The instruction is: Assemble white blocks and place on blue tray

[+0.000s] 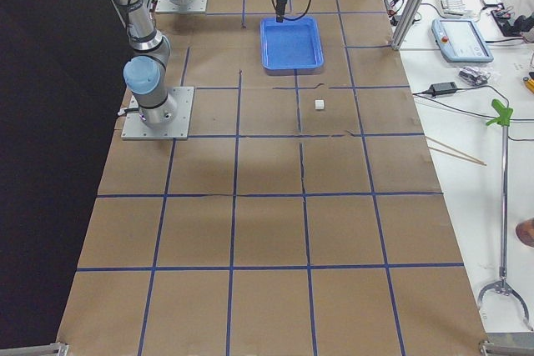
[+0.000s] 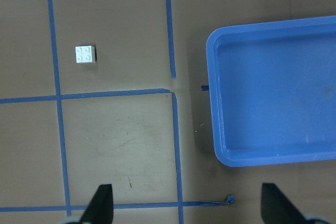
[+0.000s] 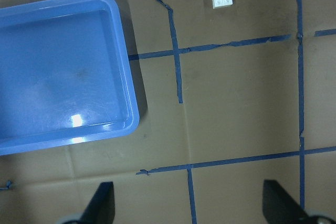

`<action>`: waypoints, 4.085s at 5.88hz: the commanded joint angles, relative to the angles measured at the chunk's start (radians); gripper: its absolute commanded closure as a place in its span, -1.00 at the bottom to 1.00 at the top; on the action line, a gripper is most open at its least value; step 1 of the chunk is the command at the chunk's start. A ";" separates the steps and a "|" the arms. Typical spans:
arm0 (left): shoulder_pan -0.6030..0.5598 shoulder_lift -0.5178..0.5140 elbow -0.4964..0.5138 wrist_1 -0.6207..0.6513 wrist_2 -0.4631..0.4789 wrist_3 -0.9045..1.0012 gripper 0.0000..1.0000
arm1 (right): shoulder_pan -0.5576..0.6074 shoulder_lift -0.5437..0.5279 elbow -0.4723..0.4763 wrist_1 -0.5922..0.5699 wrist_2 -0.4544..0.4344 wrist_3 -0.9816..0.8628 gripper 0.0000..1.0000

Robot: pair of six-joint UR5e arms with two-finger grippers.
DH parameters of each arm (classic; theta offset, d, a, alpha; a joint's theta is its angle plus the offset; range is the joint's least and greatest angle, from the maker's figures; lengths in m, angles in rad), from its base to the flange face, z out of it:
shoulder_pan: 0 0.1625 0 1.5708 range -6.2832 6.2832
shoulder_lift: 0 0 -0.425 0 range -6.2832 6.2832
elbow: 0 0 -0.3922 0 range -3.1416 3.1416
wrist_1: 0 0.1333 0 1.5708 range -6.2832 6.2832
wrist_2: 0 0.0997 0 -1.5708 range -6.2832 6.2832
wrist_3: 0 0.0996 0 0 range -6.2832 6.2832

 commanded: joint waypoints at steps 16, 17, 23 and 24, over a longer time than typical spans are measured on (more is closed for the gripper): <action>0.300 -0.580 -0.139 0.608 0.001 0.325 -0.56 | -0.311 0.144 -0.006 -0.099 0.161 -2.095 -1.00; 0.302 -0.580 -0.138 0.608 0.001 0.327 0.24 | -0.314 0.199 0.000 -0.157 0.276 -2.174 -0.99; 0.010 -0.471 -0.125 0.610 0.000 0.689 1.00 | -0.422 0.513 0.055 -0.358 0.499 -2.204 -0.99; -0.099 -0.473 -0.118 0.616 0.000 0.915 1.00 | -0.422 0.541 0.098 -0.423 0.509 -2.203 -0.99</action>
